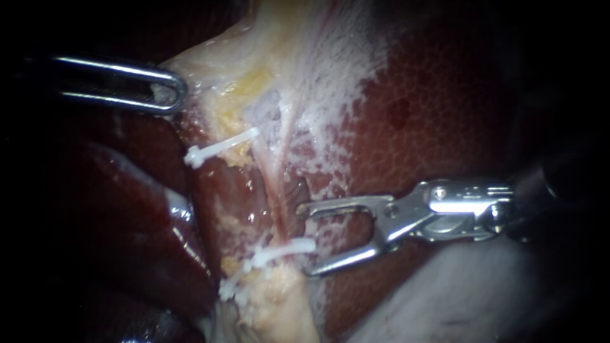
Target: Going back first clip right tube
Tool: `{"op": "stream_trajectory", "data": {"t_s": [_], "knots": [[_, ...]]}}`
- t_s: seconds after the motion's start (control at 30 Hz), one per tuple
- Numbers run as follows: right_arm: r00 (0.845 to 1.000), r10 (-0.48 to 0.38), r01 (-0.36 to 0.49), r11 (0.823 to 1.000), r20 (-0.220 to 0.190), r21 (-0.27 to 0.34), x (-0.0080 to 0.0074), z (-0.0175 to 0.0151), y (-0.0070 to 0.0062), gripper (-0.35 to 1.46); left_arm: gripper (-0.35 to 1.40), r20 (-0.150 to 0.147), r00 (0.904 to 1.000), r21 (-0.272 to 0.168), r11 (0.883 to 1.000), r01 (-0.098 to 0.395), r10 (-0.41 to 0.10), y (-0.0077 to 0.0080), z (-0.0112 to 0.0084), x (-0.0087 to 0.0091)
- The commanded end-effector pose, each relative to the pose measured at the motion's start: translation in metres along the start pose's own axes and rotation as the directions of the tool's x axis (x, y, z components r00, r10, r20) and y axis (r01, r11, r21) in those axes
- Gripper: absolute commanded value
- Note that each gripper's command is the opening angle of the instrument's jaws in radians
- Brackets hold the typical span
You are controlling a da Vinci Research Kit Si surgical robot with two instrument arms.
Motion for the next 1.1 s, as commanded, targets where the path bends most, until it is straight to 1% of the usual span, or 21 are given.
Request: {"op": "stream_trajectory", "data": {"t_s": [0.03, 0.17, 0.3, 0.4, 0.5, 0.67, 0.77, 0.83, 1.0, 1.1], "knots": [[1.000, 0.000, 0.000, 1.000, 0.000, 0.003, 0.0001, -0.0004, -0.0001, 0.60, -0.35, 0.000, 1.0000, 0.001, 1.000, 0.000, 0.000, 0.0000, 0.0000, 0.0000], [1.000, -0.011, 0.011, 1.000, -0.001, 0.002, 0.0008, -0.0022, -0.0001, 0.60, -0.35, 0.000, 1.0000, 0.000, 1.000, -0.001, 0.001, 0.0001, 0.0001, 0.0001], [1.000, -0.026, 0.026, 1.000, -0.002, 0.005, 0.0017, -0.0038, -0.0001, 0.60, -0.35, 0.000, 1.0000, 0.000, 1.000, -0.002, 0.002, 0.0001, 0.0001, 0.0002], [1.000, -0.030, 0.030, 1.000, -0.004, -0.006, 0.0026, -0.0050, 0.0000, 0.60, -0.35, 0.000, 1.0000, 0.000, 1.000, -0.002, 0.002, 0.0002, 0.0001, 0.0003], [1.000, -0.024, 0.023, 1.000, -0.006, -0.015, 0.0031, -0.0056, -0.0001, 0.60, -0.35, 0.000, 1.0000, 0.000, 1.000, -0.003, 0.003, 0.0003, 0.0002, 0.0004], [1.000, -0.018, 0.017, 0.999, -0.007, -0.030, 0.0033, -0.0059, -0.0003, 0.60, -0.35, 0.000, 1.0000, 0.002, 1.000, -0.005, 0.005, 0.0006, 0.0005, 0.0008], [1.000, -0.018, 0.018, 0.999, -0.007, -0.029, 0.0033, -0.0059, -0.0004, 0.60, -0.35, -0.001, 1.0000, 0.005, 1.000, -0.010, 0.010, 0.0011, 0.0010, 0.0015], [1.000, -0.018, 0.018, 0.999, -0.007, -0.029, 0.0033, -0.0060, -0.0004, 0.60, -0.35, 0.002, 0.9998, 0.008, 1.000, -0.020, 0.020, 0.0018, 0.0015, 0.0022], [1.000, -0.018, 0.018, 0.999, -0.007, -0.028, 0.0032, -0.0062, -0.0005, 0.60, -0.35, -0.023, 0.9997, 0.009, 1.000, -0.011, 0.011, 0.0034, 0.0032, 0.0043], [1.000, -0.018, 0.018, 0.999, -0.007, -0.027, 0.0032, -0.0064, -0.0005, 0.60, -0.35, -0.037, 0.9993, 0.012, 1.000, 0.000, 0.000, 0.0038, 0.0042, 0.0053]]}}
